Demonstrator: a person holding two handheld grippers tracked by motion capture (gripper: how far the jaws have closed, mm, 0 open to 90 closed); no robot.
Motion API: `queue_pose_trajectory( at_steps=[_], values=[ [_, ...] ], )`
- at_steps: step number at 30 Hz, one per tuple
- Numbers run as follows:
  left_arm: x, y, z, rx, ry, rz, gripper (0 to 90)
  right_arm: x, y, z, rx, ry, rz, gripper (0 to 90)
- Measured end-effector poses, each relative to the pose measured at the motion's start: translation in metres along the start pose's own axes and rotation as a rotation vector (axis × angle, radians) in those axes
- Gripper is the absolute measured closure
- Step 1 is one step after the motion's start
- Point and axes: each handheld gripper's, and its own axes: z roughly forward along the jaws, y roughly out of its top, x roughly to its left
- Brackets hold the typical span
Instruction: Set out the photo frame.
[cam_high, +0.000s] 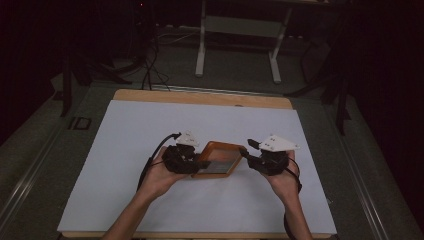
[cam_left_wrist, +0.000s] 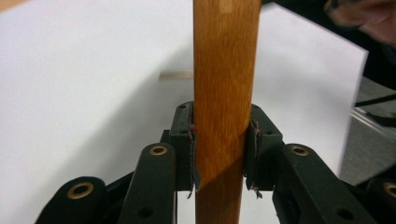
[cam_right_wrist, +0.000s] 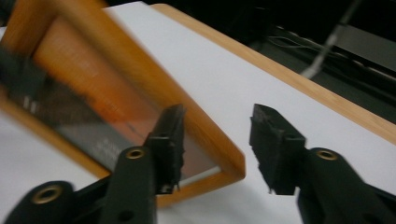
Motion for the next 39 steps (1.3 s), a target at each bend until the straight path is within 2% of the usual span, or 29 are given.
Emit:
queue_pose_trajectory(
  at_steps=[4, 7, 8, 9, 10, 11, 14, 16, 17, 20, 22, 23, 26, 30, 31, 33, 35, 39],
  values=[
    [-0.004, 0.013, -0.010, 0.028, 0.004, 0.086, 69.2, 0.006, 0.002, 0.005, -0.003, 0.086, -0.032, 43.3],
    [-0.007, 0.020, -0.011, 0.048, -0.014, 0.148, 69.1, 0.009, 0.004, 0.009, -0.003, 0.150, -0.038, 36.9],
    [-0.008, 0.021, -0.010, 0.048, -0.024, 0.166, 69.1, 0.011, 0.004, 0.011, -0.004, 0.174, -0.039, 34.5],
    [-0.008, 0.021, -0.010, 0.048, -0.024, 0.166, 69.0, 0.011, 0.004, 0.011, -0.004, 0.174, -0.039, 34.5],
    [-0.008, 0.021, -0.010, 0.048, -0.024, 0.166, 69.0, 0.011, 0.005, 0.013, -0.005, 0.200, -0.041, 34.5],
    [-0.009, 0.022, -0.007, 0.039, -0.044, 0.197, 68.7, 0.013, 0.005, 0.017, -0.011, 0.245, -0.039, 30.5],
    [-0.008, 0.022, -0.005, 0.019, -0.061, 0.196, 68.3, 0.015, 0.003, 0.026, -0.007, 0.298, -0.040, 30.2],
    [-0.008, 0.022, -0.005, 0.019, -0.061, 0.196, 68.1, 0.015, 0.002, 0.029, -0.004, 0.307, -0.044, 30.2],
    [-0.003, 0.021, -0.005, 0.013, -0.068, 0.182, 67.9, 0.016, 0.000, 0.031, 0.003, 0.326, -0.051, 32.9],
    [0.000, 0.019, -0.005, -0.007, -0.079, 0.159, 67.5, 0.017, -0.001, 0.031, -0.002, 0.329, -0.061, 36.7],
    [0.000, 0.019, -0.005, -0.007, -0.079, 0.159, 67.4, 0.017, -0.001, 0.031, -0.006, 0.327, -0.061, 36.7],
    [0.001, 0.017, -0.006, -0.013, -0.086, 0.166, 67.4, 0.016, -0.001, 0.030, -0.011, 0.332, -0.058, 39.8],
    [0.002, 0.016, -0.007, -0.011, -0.095, 0.187, 67.6, 0.017, -0.001, 0.030, -0.013, 0.340, -0.063, 39.4],
    [0.002, 0.015, -0.007, -0.013, -0.129, 0.241, 68.0, 0.017, -0.002, 0.034, -0.010, 0.350, -0.073, 32.3],
    [0.002, 0.015, -0.007, -0.013, -0.130, 0.243, 67.9, 0.018, -0.003, 0.035, -0.006, 0.357, -0.077, 32.4],
    [0.003, 0.016, -0.007, -0.012, -0.126, 0.230, 67.8, 0.019, -0.004, 0.036, -0.005, 0.367, -0.086, 39.4],
    [0.006, 0.016, -0.006, -0.021, -0.123, 0.209, 66.4, 0.020, -0.004, 0.034, -0.005, 0.357, -0.102, 43.0],
    [0.013, 0.013, -0.008, -0.057, -0.120, 0.138, 59.4, 0.016, -0.005, 0.028, -0.023, 0.377, -0.099, 55.6]
  ],
)
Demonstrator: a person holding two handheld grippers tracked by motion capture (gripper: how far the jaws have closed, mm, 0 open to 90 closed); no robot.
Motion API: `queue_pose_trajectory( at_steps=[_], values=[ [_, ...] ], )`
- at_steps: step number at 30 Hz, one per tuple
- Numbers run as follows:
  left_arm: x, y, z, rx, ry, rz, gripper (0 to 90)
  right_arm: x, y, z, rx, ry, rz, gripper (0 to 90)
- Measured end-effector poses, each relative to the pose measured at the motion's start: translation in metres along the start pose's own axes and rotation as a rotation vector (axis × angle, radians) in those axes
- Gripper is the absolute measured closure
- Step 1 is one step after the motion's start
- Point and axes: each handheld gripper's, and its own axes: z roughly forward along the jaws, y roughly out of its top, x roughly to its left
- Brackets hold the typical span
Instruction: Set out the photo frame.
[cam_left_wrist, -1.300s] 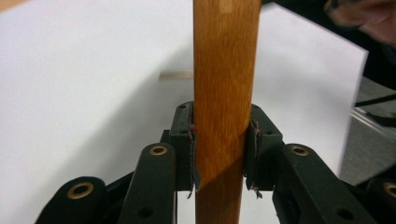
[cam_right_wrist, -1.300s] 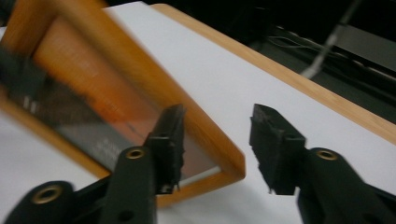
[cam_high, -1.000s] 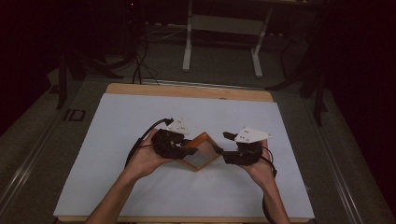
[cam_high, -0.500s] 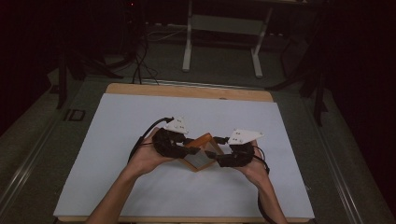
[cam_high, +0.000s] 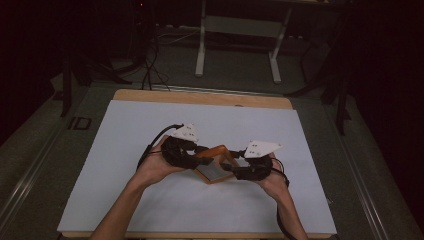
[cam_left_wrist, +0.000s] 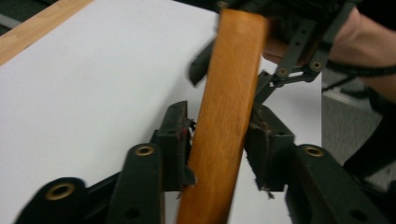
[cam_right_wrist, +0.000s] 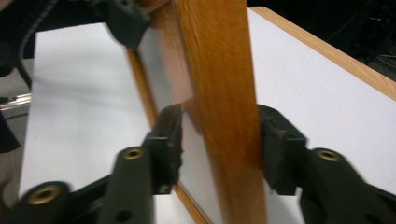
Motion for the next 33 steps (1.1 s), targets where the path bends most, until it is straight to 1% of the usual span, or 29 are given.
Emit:
queue_pose_trajectory(
  at_steps=[2, 5, 6, 7, 9, 11, 14, 15, 17, 18, 21, 24, 25, 27, 30, 31, 32, 33],
  values=[
    [0.004, -0.002, -0.001, -0.015, 0.005, -0.039, 55.5, 0.000, -0.001, -0.002, -0.003, 0.007, -0.006, 59.7],
    [0.007, -0.006, -0.004, -0.034, 0.024, -0.070, 49.5, 0.001, -0.001, -0.004, -0.001, 0.013, -0.017, 64.5],
    [0.007, -0.006, -0.004, -0.034, 0.024, -0.070, 47.4, 0.001, -0.001, -0.004, -0.001, 0.013, -0.017, 64.5],
    [0.008, -0.007, -0.005, -0.041, 0.030, -0.076, 47.4, 0.002, -0.001, -0.004, -0.001, 0.015, -0.017, 65.8],
    [0.010, -0.011, -0.009, -0.073, 0.032, -0.092, 44.2, 0.003, -0.001, -0.005, 0.003, 0.014, -0.024, 67.3],
    [0.010, -0.014, -0.012, -0.093, 0.042, -0.101, 43.2, 0.003, -0.001, -0.006, 0.006, 0.007, -0.030, 67.6],
    [0.009, -0.020, -0.015, -0.096, 0.069, -0.110, 39.9, 0.004, -0.002, -0.006, 0.007, 0.000, -0.025, 67.8],
    [0.009, -0.022, -0.015, -0.100, 0.072, -0.114, 39.1, 0.004, -0.002, -0.006, 0.006, 0.002, -0.026, 67.8],
    [0.008, -0.028, -0.017, -0.115, 0.097, -0.121, 37.2, 0.004, -0.003, -0.007, 0.006, 0.002, -0.026, 67.9],
    [0.009, -0.030, -0.017, -0.119, 0.102, -0.125, 35.0, 0.004, -0.003, -0.008, 0.011, -0.005, -0.024, 68.0],
    [0.011, -0.038, -0.017, -0.137, 0.118, -0.152, 32.9, 0.003, -0.005, -0.009, 0.009, -0.008, -0.011, 68.0],
    [0.013, -0.047, -0.017, -0.159, 0.123, -0.174, 32.6, 0.000, -0.008, -0.010, 0.005, -0.007, -0.001, 67.9],
    [0.014, -0.049, -0.016, -0.160, 0.126, -0.180, 32.5, 0.000, -0.009, -0.010, 0.003, -0.006, 0.001, 67.9],
    [0.015, -0.052, -0.014, -0.175, 0.136, -0.182, 32.3, -0.001, -0.010, -0.011, -0.002, -0.005, 0.008, 68.0],
    [0.015, -0.054, -0.009, -0.205, 0.134, -0.194, 31.8, 0.001, -0.010, -0.011, -0.004, -0.006, -0.001, 68.0],
    [0.015, -0.054, -0.009, -0.205, 0.134, -0.194, 31.4, 0.001, -0.010, -0.011, -0.004, -0.006, -0.001, 68.0],
    [0.013, -0.053, -0.004, -0.208, 0.123, -0.188, 31.4, 0.001, -0.010, -0.011, -0.006, -0.005, -0.007, 68.0],
    [0.011, -0.053, -0.001, -0.203, 0.120, -0.179, 31.4, 0.002, -0.010, -0.011, -0.006, -0.007, -0.013, 68.0]
  ],
)
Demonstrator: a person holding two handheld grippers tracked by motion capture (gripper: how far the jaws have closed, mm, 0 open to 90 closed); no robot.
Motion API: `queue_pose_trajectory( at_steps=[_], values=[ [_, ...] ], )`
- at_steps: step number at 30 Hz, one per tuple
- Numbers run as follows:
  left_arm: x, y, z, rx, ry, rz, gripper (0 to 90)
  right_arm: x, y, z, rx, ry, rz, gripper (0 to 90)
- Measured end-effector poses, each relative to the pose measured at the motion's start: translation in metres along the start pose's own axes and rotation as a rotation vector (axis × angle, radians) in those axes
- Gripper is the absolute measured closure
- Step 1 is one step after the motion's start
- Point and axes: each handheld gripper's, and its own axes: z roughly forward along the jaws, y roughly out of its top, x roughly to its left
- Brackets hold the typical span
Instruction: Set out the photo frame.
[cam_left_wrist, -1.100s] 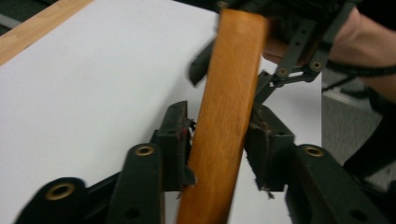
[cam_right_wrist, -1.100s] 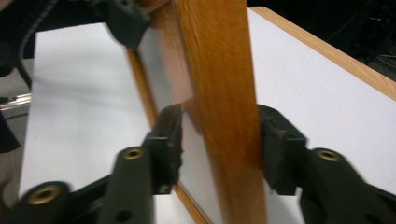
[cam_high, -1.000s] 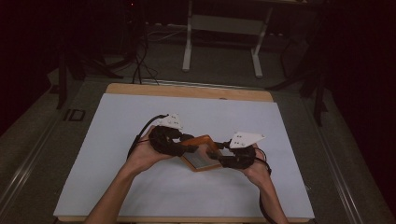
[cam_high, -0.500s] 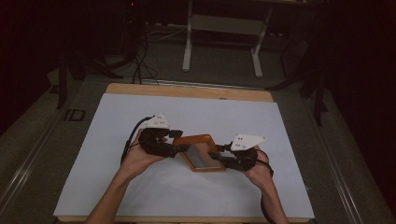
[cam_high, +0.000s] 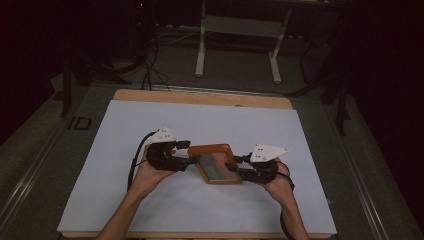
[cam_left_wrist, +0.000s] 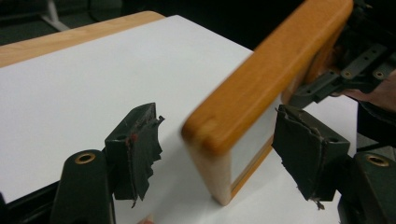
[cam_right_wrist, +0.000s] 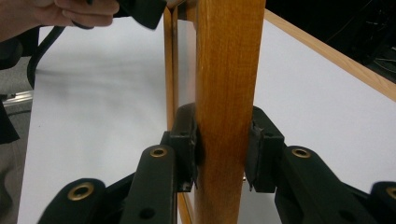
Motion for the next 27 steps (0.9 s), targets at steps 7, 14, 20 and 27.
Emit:
queue_pose_trajectory(
  at_steps=[7, 14, 20, 27],
  values=[
    [-0.006, -0.005, 0.009, 0.025, -0.008, 0.011, 33.1, -0.003, -0.003, -0.001, -0.005, -0.006, 0.026, 67.8],
    [-0.006, -0.014, 0.016, 0.054, -0.012, 0.008, 37.4, -0.005, -0.008, -0.003, -0.008, -0.015, 0.053, 67.5],
    [-0.006, -0.022, 0.030, 0.086, 0.001, 0.015, 43.1, -0.006, -0.010, -0.004, -0.012, -0.017, 0.058, 67.4],
    [-0.008, -0.030, 0.045, 0.128, 0.023, 0.025, 47.5, -0.006, -0.011, -0.004, -0.012, -0.015, 0.060, 67.5]
  ],
)
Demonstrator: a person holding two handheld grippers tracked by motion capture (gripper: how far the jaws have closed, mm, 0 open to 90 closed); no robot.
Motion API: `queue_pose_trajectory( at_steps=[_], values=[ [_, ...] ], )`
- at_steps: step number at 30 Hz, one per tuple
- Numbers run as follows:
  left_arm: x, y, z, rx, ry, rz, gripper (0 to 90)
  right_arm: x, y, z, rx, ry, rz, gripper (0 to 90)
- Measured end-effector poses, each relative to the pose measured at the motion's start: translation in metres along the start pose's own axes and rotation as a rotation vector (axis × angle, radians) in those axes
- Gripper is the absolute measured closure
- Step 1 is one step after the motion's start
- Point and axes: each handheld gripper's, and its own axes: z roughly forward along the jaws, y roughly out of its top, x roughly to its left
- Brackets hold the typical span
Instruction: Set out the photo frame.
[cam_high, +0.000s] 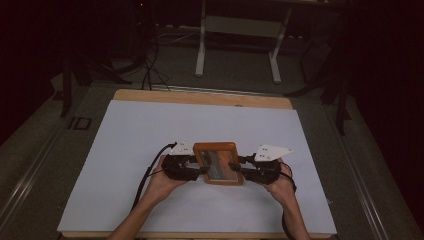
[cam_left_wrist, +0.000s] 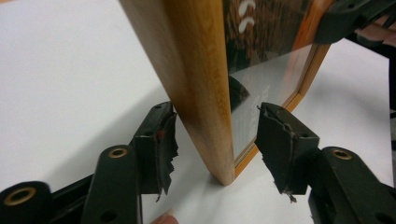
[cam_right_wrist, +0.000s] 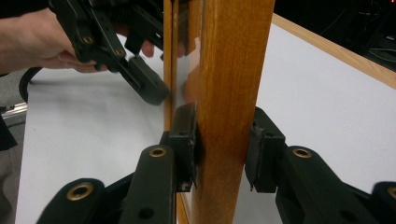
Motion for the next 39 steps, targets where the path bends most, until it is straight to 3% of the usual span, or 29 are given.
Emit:
queue_pose_trajectory(
  at_steps=[12, 22, 31, 39],
  values=[
    [-0.005, -0.002, 0.008, 0.000, -0.001, 0.010, 54.0, -0.004, -0.004, -0.003, 0.004, 0.009, 0.027, 66.8],
    [-0.006, -0.001, 0.005, 0.005, -0.025, -0.008, 60.5, -0.008, -0.007, -0.004, 0.015, 0.009, 0.057, 63.7],
    [-0.006, 0.002, 0.001, 0.019, -0.008, -0.011, 61.1, -0.008, -0.005, -0.002, 0.012, 0.013, 0.065, 62.6],
    [-0.001, 0.004, -0.008, -0.006, -0.017, -0.039, 61.1, -0.008, 0.000, 0.001, -0.018, 0.013, 0.090, 62.6]
  ],
)
